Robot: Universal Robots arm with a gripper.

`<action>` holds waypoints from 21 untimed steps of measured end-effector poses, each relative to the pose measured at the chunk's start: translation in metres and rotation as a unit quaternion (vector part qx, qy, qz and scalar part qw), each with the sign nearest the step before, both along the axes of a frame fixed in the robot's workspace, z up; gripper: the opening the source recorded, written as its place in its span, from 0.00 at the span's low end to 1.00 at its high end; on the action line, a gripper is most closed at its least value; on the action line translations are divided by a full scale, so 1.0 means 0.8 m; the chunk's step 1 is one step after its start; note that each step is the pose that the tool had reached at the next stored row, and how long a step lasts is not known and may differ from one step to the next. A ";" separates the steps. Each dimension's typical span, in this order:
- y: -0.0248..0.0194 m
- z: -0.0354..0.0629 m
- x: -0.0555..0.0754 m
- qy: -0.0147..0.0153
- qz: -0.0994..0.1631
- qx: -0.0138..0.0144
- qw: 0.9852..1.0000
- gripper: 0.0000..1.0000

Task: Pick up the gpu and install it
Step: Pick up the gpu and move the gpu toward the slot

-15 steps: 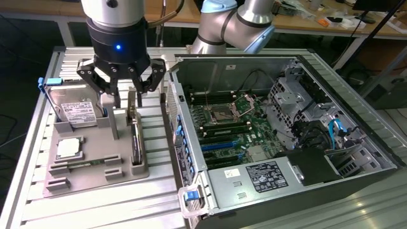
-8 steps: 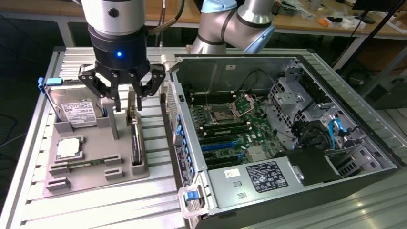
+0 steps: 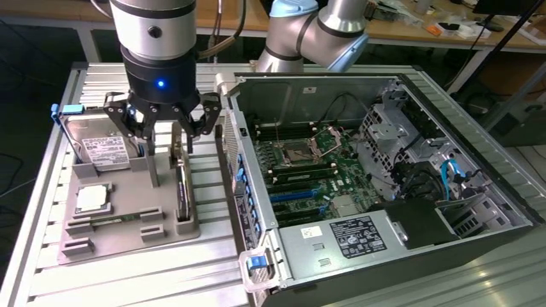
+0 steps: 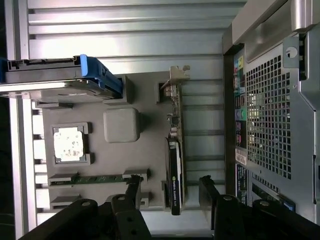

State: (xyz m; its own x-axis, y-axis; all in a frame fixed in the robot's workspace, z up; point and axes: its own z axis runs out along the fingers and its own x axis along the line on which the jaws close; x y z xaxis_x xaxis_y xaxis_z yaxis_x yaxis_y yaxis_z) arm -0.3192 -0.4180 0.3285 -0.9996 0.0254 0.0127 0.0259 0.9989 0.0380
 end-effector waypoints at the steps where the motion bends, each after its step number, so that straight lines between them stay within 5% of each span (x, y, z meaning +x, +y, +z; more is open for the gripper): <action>1: 0.0000 -0.002 0.000 0.000 0.000 0.000 1.000 0.59; 3: 0.0000 -0.005 0.000 0.002 0.000 0.000 1.000 0.59; 7: 0.0000 -0.009 0.000 0.010 0.011 -0.003 1.000 0.59; 9: 0.0000 -0.011 0.000 0.011 0.013 -0.004 1.000 0.59; 11: 0.0000 -0.012 0.000 0.011 0.013 -0.009 1.000 0.59; 14: 0.0000 -0.013 0.000 0.010 0.013 -0.024 1.000 0.59; 17: 0.0000 -0.013 0.000 0.010 0.013 -0.024 1.000 0.59; 18: 0.0000 -0.013 0.000 0.009 0.013 -0.024 1.000 0.59; 21: 0.0000 -0.013 -0.001 -0.007 0.013 -0.024 1.000 0.59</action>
